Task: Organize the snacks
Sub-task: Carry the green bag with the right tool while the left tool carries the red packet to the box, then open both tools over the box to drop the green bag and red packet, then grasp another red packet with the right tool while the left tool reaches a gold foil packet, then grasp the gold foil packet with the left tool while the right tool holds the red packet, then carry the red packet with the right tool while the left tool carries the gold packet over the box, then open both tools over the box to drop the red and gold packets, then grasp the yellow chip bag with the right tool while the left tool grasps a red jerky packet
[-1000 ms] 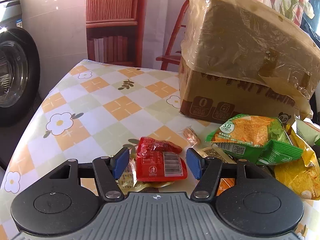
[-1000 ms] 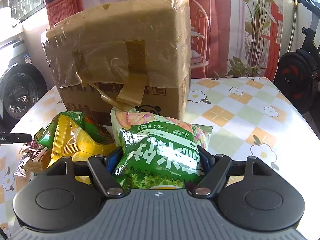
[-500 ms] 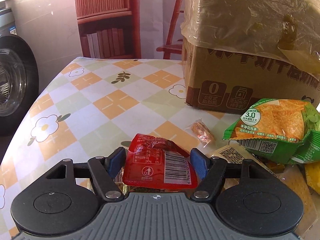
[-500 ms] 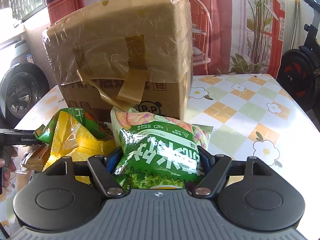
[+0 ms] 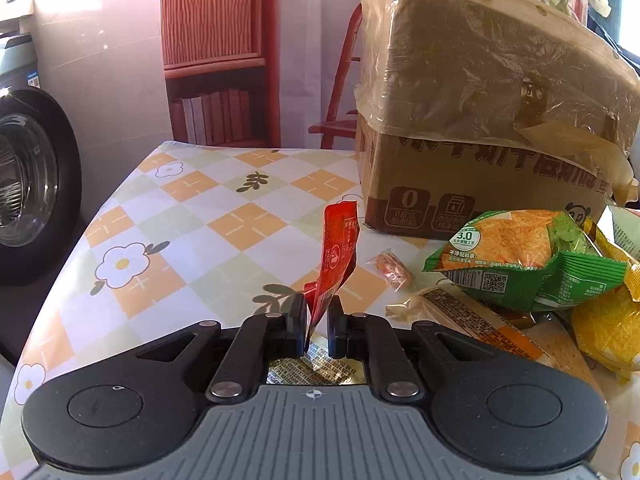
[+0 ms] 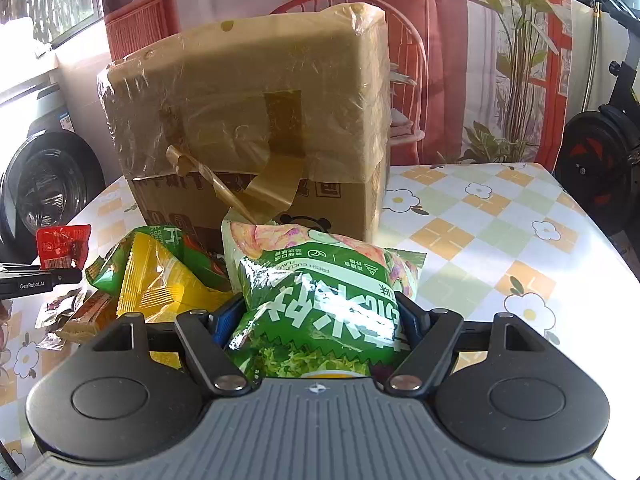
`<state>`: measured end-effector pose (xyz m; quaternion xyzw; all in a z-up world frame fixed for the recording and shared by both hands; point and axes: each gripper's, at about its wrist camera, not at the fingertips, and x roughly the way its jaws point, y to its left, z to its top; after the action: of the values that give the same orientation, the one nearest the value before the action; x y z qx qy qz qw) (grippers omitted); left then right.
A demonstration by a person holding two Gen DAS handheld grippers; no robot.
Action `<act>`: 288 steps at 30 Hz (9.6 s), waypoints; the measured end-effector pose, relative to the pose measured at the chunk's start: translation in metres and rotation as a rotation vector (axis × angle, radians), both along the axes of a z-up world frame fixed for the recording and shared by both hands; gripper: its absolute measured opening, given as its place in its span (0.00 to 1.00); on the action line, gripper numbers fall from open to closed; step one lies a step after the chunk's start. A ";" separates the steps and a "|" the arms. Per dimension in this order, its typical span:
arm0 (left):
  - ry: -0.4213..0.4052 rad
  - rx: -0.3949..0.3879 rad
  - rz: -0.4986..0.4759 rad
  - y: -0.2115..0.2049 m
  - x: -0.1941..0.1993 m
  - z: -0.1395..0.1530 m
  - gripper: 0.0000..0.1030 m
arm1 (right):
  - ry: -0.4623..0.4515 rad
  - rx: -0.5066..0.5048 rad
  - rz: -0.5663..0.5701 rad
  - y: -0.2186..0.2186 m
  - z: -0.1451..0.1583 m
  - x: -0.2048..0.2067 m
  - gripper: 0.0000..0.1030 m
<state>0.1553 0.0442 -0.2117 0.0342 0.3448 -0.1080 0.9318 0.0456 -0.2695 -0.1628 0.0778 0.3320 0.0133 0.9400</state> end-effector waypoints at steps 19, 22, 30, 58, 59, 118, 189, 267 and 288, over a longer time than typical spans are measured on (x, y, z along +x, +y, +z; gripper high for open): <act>-0.201 -0.104 -0.063 -0.015 -0.041 0.100 0.11 | -0.167 0.014 0.000 -0.004 0.067 -0.041 0.74; -0.237 -0.121 -0.087 -0.024 -0.040 0.119 0.11 | -0.235 0.020 0.009 -0.006 0.094 -0.037 0.74; -0.311 -0.138 -0.143 -0.056 -0.007 0.166 0.11 | -0.390 -0.002 0.086 -0.009 0.158 0.017 0.74; -0.203 -0.071 -0.118 -0.106 0.124 0.171 0.64 | -0.313 0.041 0.086 0.008 0.139 0.169 0.94; -0.200 -0.074 -0.105 -0.100 0.119 0.171 0.65 | -0.325 0.046 0.087 0.007 0.141 0.163 0.94; 0.084 -0.150 0.144 0.007 -0.047 0.017 0.65 | 0.055 -0.099 0.274 -0.006 -0.067 -0.018 0.49; 0.057 -0.057 0.091 0.007 -0.016 -0.004 0.43 | -0.145 0.078 0.111 -0.007 0.003 -0.010 0.48; -0.117 -0.113 0.085 0.006 -0.013 0.094 0.61 | -0.098 0.087 0.193 0.048 0.039 0.022 0.83; 0.013 -0.078 0.114 0.021 -0.035 0.038 0.60 | 0.190 -0.061 0.115 0.083 -0.025 0.019 0.89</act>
<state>0.1202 0.0656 -0.1736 -0.0227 0.3480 -0.0684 0.9347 0.0642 -0.1862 -0.1876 0.0308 0.4239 0.0497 0.9038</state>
